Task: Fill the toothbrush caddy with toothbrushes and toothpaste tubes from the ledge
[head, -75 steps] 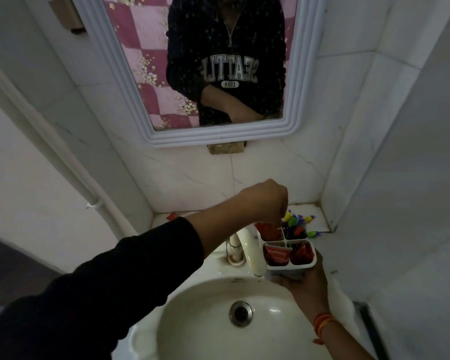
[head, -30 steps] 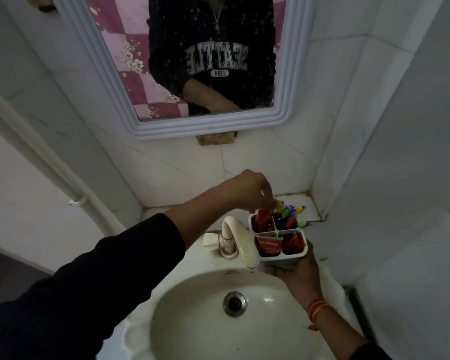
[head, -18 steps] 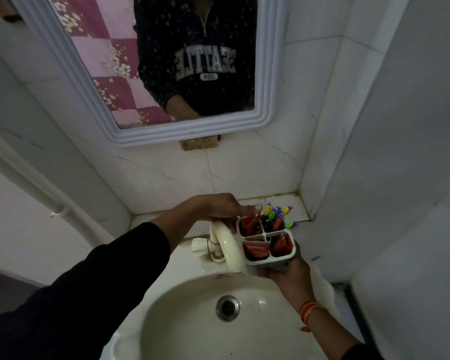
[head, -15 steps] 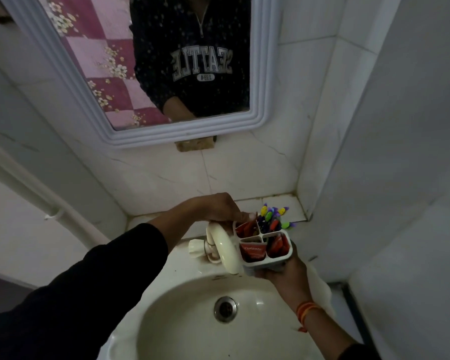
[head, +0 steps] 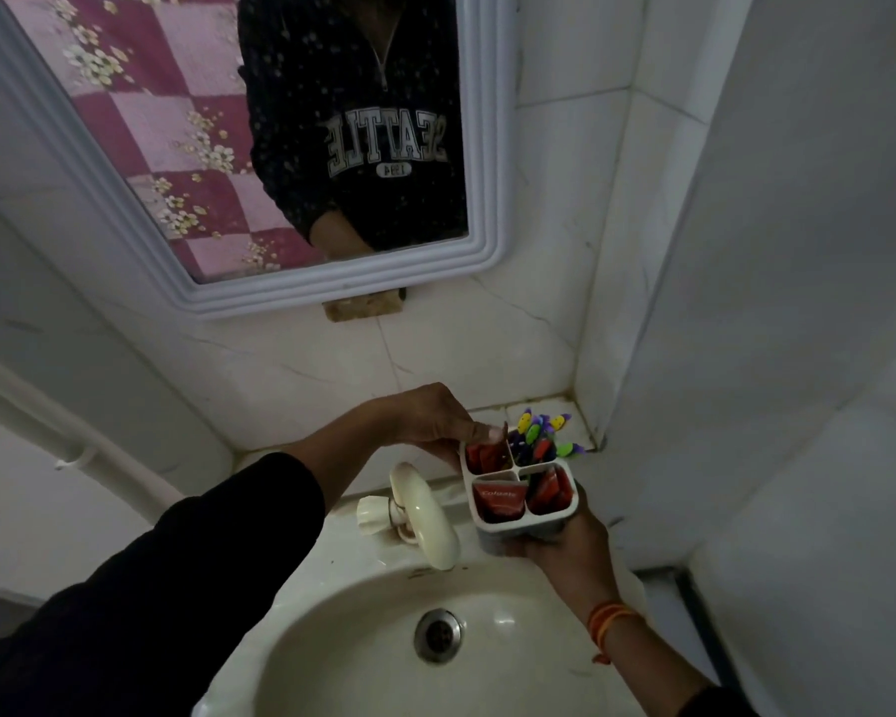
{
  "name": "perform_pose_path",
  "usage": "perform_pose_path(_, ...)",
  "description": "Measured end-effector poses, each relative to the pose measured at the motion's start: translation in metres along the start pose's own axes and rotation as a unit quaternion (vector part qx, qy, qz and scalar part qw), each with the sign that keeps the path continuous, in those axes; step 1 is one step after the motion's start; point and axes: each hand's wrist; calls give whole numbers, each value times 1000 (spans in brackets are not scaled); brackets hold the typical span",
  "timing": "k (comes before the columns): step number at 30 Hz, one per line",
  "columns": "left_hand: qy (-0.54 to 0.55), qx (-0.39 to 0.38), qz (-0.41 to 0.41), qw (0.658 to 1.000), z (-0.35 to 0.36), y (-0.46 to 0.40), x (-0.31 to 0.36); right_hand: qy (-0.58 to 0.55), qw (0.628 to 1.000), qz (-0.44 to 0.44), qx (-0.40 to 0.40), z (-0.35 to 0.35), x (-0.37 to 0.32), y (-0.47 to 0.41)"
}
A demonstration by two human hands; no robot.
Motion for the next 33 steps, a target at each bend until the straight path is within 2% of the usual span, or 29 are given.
perform_pose_path(10, 110, 186, 11, 976, 7, -29, 34, 44, 998, -40, 14, -17, -18, -46)
perform_pose_path(13, 132, 200, 16, 971, 9, -28, 36, 52, 998, -45, 7, -22, -25, -49)
perform_pose_path(20, 151, 244, 10, 958, 15, -32, 42, 68, 993, -78, 49, -29, -28, -77)
perform_pose_path(27, 271, 230, -2, 935, 28, -41, 46, 47, 998, -9, 40, -33, -23, -103)
perform_pose_path(33, 292, 265, -19, 919, 36, -34, 49, 55, 998, 16, 40, -33, -24, -111)
Point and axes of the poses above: each hand's wrist, its own y-axis away from the middle knuckle, its own z-axis out of the palm, x = y × z, and after that the axes turned 8 degrees about -z, right-handed
